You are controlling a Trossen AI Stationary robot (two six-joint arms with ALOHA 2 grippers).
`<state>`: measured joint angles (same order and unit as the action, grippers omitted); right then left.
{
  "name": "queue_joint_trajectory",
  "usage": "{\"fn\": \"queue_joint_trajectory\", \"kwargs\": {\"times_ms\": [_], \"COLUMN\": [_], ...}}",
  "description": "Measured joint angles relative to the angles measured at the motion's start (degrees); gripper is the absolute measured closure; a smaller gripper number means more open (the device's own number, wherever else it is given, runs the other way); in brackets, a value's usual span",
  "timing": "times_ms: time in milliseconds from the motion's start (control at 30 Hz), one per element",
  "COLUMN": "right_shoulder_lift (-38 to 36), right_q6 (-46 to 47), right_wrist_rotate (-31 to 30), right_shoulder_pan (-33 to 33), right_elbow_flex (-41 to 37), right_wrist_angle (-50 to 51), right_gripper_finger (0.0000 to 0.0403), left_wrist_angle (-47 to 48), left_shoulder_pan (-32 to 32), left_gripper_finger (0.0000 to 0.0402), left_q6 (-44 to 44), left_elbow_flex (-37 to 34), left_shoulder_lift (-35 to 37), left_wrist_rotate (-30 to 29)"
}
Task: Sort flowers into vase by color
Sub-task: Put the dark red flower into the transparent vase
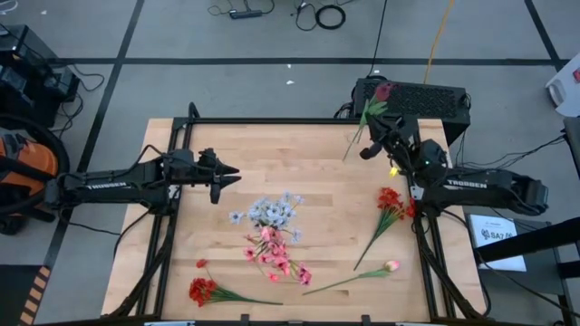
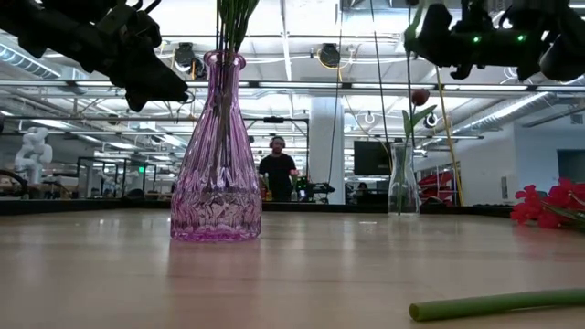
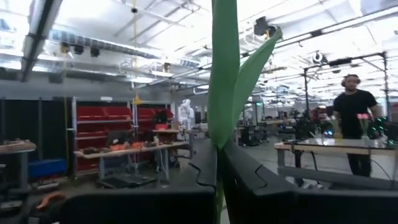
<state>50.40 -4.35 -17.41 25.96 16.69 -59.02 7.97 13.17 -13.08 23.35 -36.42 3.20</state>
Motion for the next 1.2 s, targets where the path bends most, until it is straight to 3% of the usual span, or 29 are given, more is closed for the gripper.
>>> {"fn": "queue_joint_trajectory", "kwargs": {"times_ms": [233,633,867,1200], "right_shoulder_lift": [2.9,3.0,6.3,13.5], "right_q6": [4.9,2.1,0.6,6.3], "right_wrist_rotate": [3.0,2.6,2.8,7.2], "right_shoulder_pan": [2.0,2.0,3.9,7.0], "right_elbow_flex": [1.2,3.6,3.3,-5.7], "right_wrist_angle": [-7.3,6.7,9.9,-6.7], "right_gripper_finger": [0.0402,0.0402,0.0402,0.0403], "left_wrist_angle": [0.0,0.0,0.0,0.0], "left_shoulder_pan": [0.0,0.0,0.0,0.0], "left_gripper_finger": [0.0268,0.0268,0.0268,0.0268], "left_q6": [0.0,-0.1,-0.1,-0.1], "left_elbow_flex": [0.0,0.0,0.0,0.1], "left_shoulder_lift": [0.0,0.0,0.0,0.0], "left_wrist_rotate": [0.0,0.0,0.0,0.0]}}
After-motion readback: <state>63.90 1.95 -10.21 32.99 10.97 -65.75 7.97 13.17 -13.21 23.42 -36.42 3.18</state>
